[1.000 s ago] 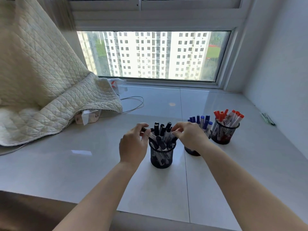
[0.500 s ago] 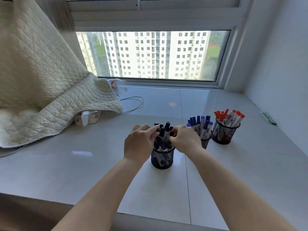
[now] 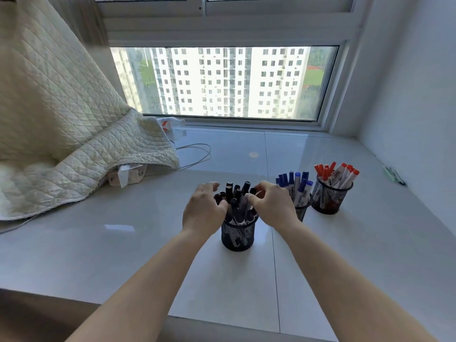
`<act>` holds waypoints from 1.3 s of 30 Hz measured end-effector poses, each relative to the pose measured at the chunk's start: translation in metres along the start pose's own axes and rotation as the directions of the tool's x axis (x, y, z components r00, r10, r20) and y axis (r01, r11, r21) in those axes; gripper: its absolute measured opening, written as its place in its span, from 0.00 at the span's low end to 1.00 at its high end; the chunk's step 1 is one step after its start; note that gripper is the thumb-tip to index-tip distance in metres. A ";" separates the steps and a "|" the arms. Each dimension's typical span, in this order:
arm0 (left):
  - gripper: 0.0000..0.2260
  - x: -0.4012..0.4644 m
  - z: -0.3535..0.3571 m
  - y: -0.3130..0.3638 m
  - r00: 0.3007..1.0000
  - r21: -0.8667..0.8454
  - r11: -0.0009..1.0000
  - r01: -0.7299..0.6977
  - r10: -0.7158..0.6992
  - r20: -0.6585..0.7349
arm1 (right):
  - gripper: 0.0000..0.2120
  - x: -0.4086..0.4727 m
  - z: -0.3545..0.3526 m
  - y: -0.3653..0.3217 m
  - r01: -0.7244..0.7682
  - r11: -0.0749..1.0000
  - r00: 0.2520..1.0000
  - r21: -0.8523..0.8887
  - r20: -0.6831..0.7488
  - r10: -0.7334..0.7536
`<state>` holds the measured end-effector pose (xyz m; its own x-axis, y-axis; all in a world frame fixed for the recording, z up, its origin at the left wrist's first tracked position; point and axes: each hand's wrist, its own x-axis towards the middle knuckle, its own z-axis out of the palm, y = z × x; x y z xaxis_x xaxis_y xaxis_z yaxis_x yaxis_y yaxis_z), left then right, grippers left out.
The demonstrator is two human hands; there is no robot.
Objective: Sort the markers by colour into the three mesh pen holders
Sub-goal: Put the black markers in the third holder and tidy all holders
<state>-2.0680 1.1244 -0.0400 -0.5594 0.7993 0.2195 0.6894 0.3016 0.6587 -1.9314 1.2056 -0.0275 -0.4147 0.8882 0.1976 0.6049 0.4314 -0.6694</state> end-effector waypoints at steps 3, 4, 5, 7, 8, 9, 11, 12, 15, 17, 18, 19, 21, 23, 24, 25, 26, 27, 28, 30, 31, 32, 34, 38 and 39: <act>0.15 0.008 -0.001 -0.001 0.994 0.015 0.997 0.081 -0.082 0.074 | 0.13 0.002 0.000 0.000 0.024 0.999 1.000 0.025 0.010 -0.024; 0.14 0.009 -0.001 -0.001 0.992 0.019 0.996 0.091 -0.092 0.082 | 0.13 0.002 -0.001 0.001 0.032 0.999 0.999 0.036 0.022 -0.033; 0.13 0.010 -0.001 -0.001 0.992 0.021 0.995 0.097 -0.099 0.084 | 0.13 0.002 -0.002 0.002 0.039 0.998 0.999 0.045 0.035 -0.040; 0.10 0.013 0.000 0.001 0.990 0.019 0.994 0.110 -0.111 0.084 | 0.12 0.001 -0.005 0.003 0.055 0.996 0.997 0.063 0.044 -0.058; 0.09 0.013 0.000 0.002 0.990 0.013 0.993 0.113 -0.114 0.081 | 0.12 0.001 -0.006 0.004 0.067 0.995 0.997 0.079 0.033 -0.070; 0.08 0.014 -0.001 0.003 0.991 0.004 0.994 0.112 -0.112 0.075 | 0.11 0.001 -0.008 0.005 0.082 0.992 0.996 0.099 0.010 -0.084; 0.07 0.014 -0.003 0.005 0.995 -0.024 0.996 0.092 -0.090 0.052 | 0.08 0.002 -0.012 0.005 0.112 0.983 0.993 0.146 -0.054 -0.105; 0.06 0.012 -0.004 0.006 0.997 -0.037 0.997 0.075 -0.073 0.035 | 0.07 0.002 -0.014 0.005 0.122 0.976 0.991 0.178 -0.081 -0.110; 0.05 0.008 -0.010 0.012 0.999 -0.069 0.997 0.029 -0.031 -0.037 | 0.06 0.000 -0.020 0.002 0.145 0.950 0.986 0.277 -0.117 -0.117; 0.03 0.008 -0.018 0.017 0.995 -0.139 0.990 -0.002 -0.011 -0.096 | 0.06 -0.002 -0.024 -0.001 0.157 0.931 0.982 0.330 -0.150 -0.113; 0.03 0.008 -0.023 0.019 0.991 -0.176 0.984 -0.033 0.009 -0.135 | 0.06 -0.002 -0.026 -0.003 0.161 0.919 0.979 0.360 -0.178 -0.102; 0.03 0.008 -0.027 0.021 0.982 -0.204 0.976 -0.076 0.038 -0.183 | 0.05 -0.003 -0.028 -0.006 0.164 0.904 0.974 0.395 -0.208 -0.086; 0.03 0.007 -0.036 0.023 0.951 -0.237 0.956 -0.172 0.100 -0.291 | 0.04 -0.004 -0.034 -0.011 0.170 0.867 0.965 0.468 -0.257 -0.050; 0.04 0.004 -0.044 0.022 0.904 -0.257 0.933 -0.252 0.132 -0.407 | 0.03 -0.006 -0.039 -0.015 0.158 0.845 0.953 0.511 -0.303 0.005; 0.04 0.003 -0.047 0.021 0.877 -0.271 0.921 -0.280 0.131 -0.463 | 0.04 -0.007 -0.041 -0.016 0.142 0.834 0.944 0.533 -0.326 0.048; 0.04 0.002 -0.051 0.019 0.852 -0.292 0.909 -0.298 0.115 -0.510 | 0.04 -0.007 -0.043 -0.017 0.117 0.812 0.935 0.572 -0.339 0.105; 0.04 0.001 -0.053 0.016 0.832 -0.320 0.898 -0.301 0.084 -0.548 | 0.04 -0.007 -0.044 -0.017 0.087 0.770 0.927 0.633 -0.334 0.170; 0.04 0.000 -0.056 0.014 0.815 -0.354 0.888 -0.292 0.037 -0.579 | 0.04 -0.008 -0.046 -0.017 0.056 0.708 0.921 0.704 -0.310 0.235; 0.05 0.000 -0.058 0.011 0.797 -0.393 0.879 -0.270 -0.025 -0.603 | 0.04 -0.008 -0.047 -0.016 0.020 0.635 0.918 0.772 -0.265 0.293; 0.08 0.001 -0.060 0.005 0.764 -0.496 0.850 -0.178 -0.199 -0.614 | 0.03 -0.007 -0.047 -0.013 -0.090 0.457 0.920 0.885 -0.101 0.378; 0.09 0.002 -0.059 0.002 0.747 -0.565 0.818 -0.110 -0.306 -0.590 | 0.02 -0.007 -0.047 -0.012 -0.157 0.352 0.920 0.923 0.007 0.391; 0.09 0.003 -0.058 -0.001 0.732 -0.648 0.760 -0.039 -0.420 -0.536 | 0.03 -0.007 -0.045 -0.010 -0.217 0.257 0.918 0.942 0.107 0.383; 0.08 0.004 -0.054 -0.007 0.709 -0.843 0.532 0.083 -0.626 -0.325 | 0.02 -0.008 -0.041 -0.006 -0.297 0.137 0.912 0.945 0.238 0.334; 0.08 -0.002 -0.044 -0.012 0.718 -0.973 0.065 0.223 -0.686 0.119 | 0.04 -0.012 -0.036 -0.003 -0.343 0.080 0.920 0.936 0.318 0.230; 0.07 -0.004 -0.042 -0.012 0.737 -0.970 0.000 0.244 -0.650 0.185 | 0.06 -0.012 -0.035 -0.002 -0.335 0.126 0.927 0.934 0.303 0.219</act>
<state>-2.0932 1.0961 -0.0188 -0.7751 0.4896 -0.3994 -0.5825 -0.3090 0.7518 -1.9040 1.2000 -0.0036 -0.4582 0.8703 -0.1808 -0.4192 -0.3910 -0.8194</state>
